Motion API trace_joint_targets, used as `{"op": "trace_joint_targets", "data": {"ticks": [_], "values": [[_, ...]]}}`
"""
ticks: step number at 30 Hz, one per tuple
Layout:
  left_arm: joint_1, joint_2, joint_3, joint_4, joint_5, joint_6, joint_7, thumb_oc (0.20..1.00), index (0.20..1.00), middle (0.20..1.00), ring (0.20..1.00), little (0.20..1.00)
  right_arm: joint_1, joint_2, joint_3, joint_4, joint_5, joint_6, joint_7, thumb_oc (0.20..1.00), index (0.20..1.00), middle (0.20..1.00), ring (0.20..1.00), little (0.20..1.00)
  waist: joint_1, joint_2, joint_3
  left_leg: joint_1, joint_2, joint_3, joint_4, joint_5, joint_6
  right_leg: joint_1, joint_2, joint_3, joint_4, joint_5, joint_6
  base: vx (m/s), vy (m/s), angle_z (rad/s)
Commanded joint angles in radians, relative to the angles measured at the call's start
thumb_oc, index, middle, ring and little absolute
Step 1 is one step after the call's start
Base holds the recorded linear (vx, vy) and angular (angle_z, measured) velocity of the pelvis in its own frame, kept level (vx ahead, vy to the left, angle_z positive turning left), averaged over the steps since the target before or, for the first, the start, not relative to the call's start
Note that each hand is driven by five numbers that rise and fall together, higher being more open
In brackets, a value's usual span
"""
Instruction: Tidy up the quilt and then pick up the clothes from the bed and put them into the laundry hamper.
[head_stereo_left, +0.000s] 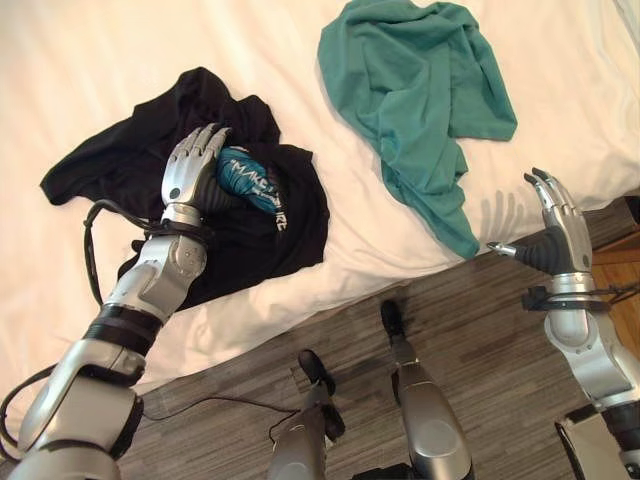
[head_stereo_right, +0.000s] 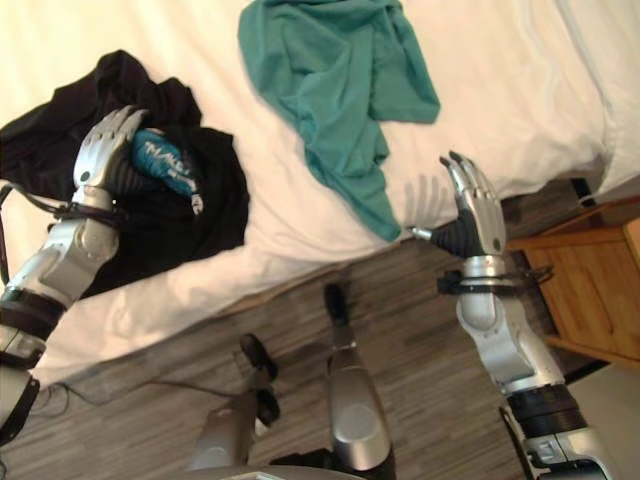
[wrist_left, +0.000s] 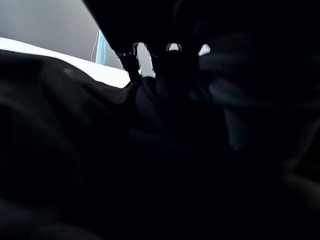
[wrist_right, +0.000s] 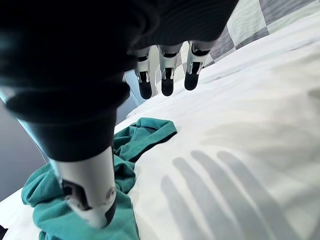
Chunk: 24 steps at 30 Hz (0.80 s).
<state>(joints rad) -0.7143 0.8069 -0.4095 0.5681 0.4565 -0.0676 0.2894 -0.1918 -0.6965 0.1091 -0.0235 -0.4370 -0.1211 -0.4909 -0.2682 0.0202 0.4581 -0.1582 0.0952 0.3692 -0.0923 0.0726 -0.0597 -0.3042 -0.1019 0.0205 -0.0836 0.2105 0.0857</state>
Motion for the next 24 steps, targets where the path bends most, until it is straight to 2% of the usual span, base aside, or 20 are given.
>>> {"op": "trace_joint_targets", "data": {"ticks": [1,3,4,5,8,10,11,12,14,17,19,21,22,24], "values": [[-0.025,-0.021,-0.017,0.09,0.079,0.028,-0.035,0.2,0.2,0.2,0.2,0.2,-0.069,-0.013,-0.062,-0.015,-0.049,-0.04,-0.05,1.0,1.0,1.0,1.0,1.0,0.006,-0.01,-0.031,0.031,0.078,-0.004,0.005,-0.039,-0.069,-0.003,-0.071,-0.006,0.034,-0.141,0.136,0.03,-0.053,-0.04],[0.072,-0.088,0.012,0.126,0.058,0.023,-0.051,0.2,0.2,0.2,0.2,0.2,-0.112,-0.024,-0.056,-0.001,-0.065,-0.029,-0.056,1.0,1.0,1.0,1.0,1.0,0.023,-0.013,-0.028,0.028,0.085,-0.012,0.005,-0.04,-0.076,0.001,-0.07,-0.01,0.035,-0.148,0.13,0.02,-0.064,0.01],[0.075,-0.089,0.016,0.126,0.058,0.023,-0.05,0.2,0.2,0.2,0.2,0.2,-0.115,-0.026,-0.051,0.002,-0.065,-0.029,-0.057,1.0,1.0,1.0,1.0,1.0,0.019,-0.011,-0.029,0.027,0.085,-0.013,0.005,-0.04,-0.076,0.001,-0.069,-0.011,0.035,-0.148,0.13,0.01,-0.097,0.11],[0.144,-0.113,0.035,0.093,0.031,0.009,-0.048,0.2,0.2,0.2,0.2,0.2,-0.154,-0.041,-0.046,0.014,-0.072,-0.019,-0.06,1.0,1.0,1.0,1.0,1.0,0.042,-0.011,-0.026,0.021,0.087,-0.024,0.005,-0.036,-0.08,0.001,-0.069,-0.018,0.037,-0.149,0.127,0.01,-0.101,0.18],[0.29,-0.119,0.074,-0.003,-0.037,-0.042,-0.046,0.2,0.2,0.2,0.2,0.2,-0.237,-0.087,-0.009,0.058,-0.071,-0.006,-0.061,1.0,1.0,1.0,1.0,1.0,0.075,-0.002,-0.024,-0.002,0.091,-0.044,0.005,-0.021,-0.087,-0.004,-0.068,-0.036,0.038,-0.147,0.119,0.0,-0.136,0.16],[0.435,-0.094,0.107,-0.113,-0.12,-0.108,-0.066,0.2,0.2,0.2,0.2,0.2,-0.331,-0.16,0.039,0.156,-0.052,0.009,-0.054,1.0,1.0,1.0,1.0,1.0,0.12,0.017,-0.02,-0.017,0.095,-0.058,0.005,-0.015,-0.097,0.0,-0.069,-0.059,0.039,-0.153,0.115,0.02,-0.125,0.23],[0.44,-0.093,0.113,-0.117,-0.121,-0.107,-0.068,0.2,0.2,0.2,0.2,0.2,-0.338,-0.16,0.045,0.16,-0.051,0.007,-0.056,1.0,1.0,1.0,1.0,1.0,0.116,0.017,-0.02,-0.021,0.096,-0.058,0.005,-0.01,-0.097,-0.004,-0.068,-0.058,0.038,-0.148,0.113,-0.03,-0.095,0.31],[0.556,-0.054,0.147,-0.207,-0.185,-0.155,-0.108,0.2,0.2,0.2,0.2,0.2,-0.399,-0.219,0.077,0.241,-0.012,0.015,-0.041,1.0,1.0,1.0,1.0,1.0,0.142,0.036,-0.012,-0.033,0.096,-0.065,0.005,-0.002,-0.104,-0.003,-0.069,-0.073,0.035,-0.147,0.11,-0.03,-0.088,0.37],[0.641,-0.019,0.17,-0.268,-0.241,-0.179,-0.134,0.2,0.2,0.2,0.2,0.2,-0.47,-0.263,0.111,0.332,0.05,0.013,-0.028,1.0,1.0,1.0,1.0,1.0,0.166,0.058,-0.005,-0.051,0.098,-0.074,0.005,0.007,-0.111,-0.007,-0.072,-0.088,0.032,-0.145,0.107,-0.02,-0.104,0.37],[0.748,-0.006,0.217,-0.329,-0.364,-0.204,-0.143,0.2,0.2,0.2,0.2,0.2,-0.569,-0.292,0.165,0.549,0.202,0.008,-0.002,1.0,1.0,1.0,1.0,1.0,0.205,0.094,-0.002,-0.075,0.098,-0.085,0.005,0.018,-0.119,-0.012,-0.076,-0.11,0.025,-0.144,0.106,-0.03,-0.062,0.26],[0.776,-0.005,0.236,-0.349,-0.402,-0.212,-0.147,0.2,0.2,0.2,0.2,0.2,-0.607,-0.297,0.188,0.612,0.245,0.005,0.012,1.0,1.0,1.0,1.0,1.0,0.211,0.102,0.0,-0.087,0.099,-0.086,0.005,0.024,-0.12,-0.019,-0.076,-0.114,0.021,-0.138,0.105,-0.03,-0.035,0.19],[0.835,-0.005,0.267,-0.4,-0.522,-0.244,-0.194,0.2,0.2,0.2,0.2,0.2,-0.663,-0.298,0.221,0.782,0.362,0.01,0.063,1.0,1.0,1.0,1.0,1.0,0.235,0.129,0.003,-0.106,0.097,-0.096,0.005,0.029,-0.126,-0.021,-0.076,-0.13,0.009,-0.136,0.106,-0.03,-0.03,0.14],[0.847,-0.006,0.272,-0.415,-0.558,-0.252,-0.213,0.2,0.2,0.2,0.2,0.2,-0.682,-0.298,0.242,0.827,0.387,0.007,0.081,0.2,0.2,0.2,0.2,0.2,0.237,0.133,0.002,-0.109,0.098,-0.099,0.005,0.031,-0.127,-0.021,-0.076,-0.132,0.008,-0.136,0.106,-0.01,-0.008,0.15],[0.856,-0.009,0.266,-0.45,-0.613,-0.255,-0.243,0.2,0.2,0.2,0.2,0.2,-0.679,-0.285,0.263,0.872,0.431,0.005,0.117,0.2,0.2,0.2,0.2,0.2,0.245,0.138,-0.004,-0.11,0.098,-0.103,0.005,0.032,-0.127,-0.015,-0.075,-0.14,0.003,-0.14,0.106,-0.01,-0.01,0.17]]}}
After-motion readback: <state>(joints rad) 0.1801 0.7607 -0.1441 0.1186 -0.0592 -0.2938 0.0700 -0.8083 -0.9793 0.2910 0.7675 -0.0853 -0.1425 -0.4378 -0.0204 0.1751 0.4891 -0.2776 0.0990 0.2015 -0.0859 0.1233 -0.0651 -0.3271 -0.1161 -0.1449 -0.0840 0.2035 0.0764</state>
